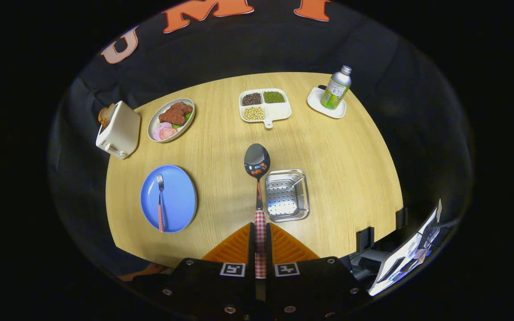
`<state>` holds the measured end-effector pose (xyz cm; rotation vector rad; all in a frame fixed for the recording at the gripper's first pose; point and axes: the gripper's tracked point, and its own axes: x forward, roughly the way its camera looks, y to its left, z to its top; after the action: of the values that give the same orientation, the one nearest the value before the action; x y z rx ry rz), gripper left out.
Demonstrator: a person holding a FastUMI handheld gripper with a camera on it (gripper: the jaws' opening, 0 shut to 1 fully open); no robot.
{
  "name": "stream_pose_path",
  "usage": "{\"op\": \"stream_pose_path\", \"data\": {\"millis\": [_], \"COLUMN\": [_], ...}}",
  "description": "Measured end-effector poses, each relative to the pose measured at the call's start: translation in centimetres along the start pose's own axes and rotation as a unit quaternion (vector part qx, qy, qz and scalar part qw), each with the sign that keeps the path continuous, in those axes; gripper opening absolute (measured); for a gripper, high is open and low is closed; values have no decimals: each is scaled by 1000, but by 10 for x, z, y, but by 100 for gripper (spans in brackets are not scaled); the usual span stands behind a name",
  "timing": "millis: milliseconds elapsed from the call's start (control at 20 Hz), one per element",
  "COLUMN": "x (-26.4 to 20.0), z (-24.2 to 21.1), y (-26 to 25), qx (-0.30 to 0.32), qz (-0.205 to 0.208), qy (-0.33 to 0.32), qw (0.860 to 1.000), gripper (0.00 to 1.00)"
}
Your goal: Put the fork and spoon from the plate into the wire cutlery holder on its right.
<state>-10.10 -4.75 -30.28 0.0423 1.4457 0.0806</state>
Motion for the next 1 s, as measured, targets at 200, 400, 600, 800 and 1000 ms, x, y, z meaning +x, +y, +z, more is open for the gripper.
{"op": "stream_pose_path", "data": {"millis": [200, 400, 600, 800, 1000], "x": [2, 9, 19, 27, 36], "z": [-12, -27, -37, -39, -37], "y": [-23, -33, -42, -46, -49], "qx": [-10, -23, -30, -36, -40], "qz": [-9, -5, -5, -2, 2], "qy": [32, 76, 125, 175, 230], "qw": [999, 997, 992, 984, 972], "gripper": [10, 10, 10, 10, 10]}}
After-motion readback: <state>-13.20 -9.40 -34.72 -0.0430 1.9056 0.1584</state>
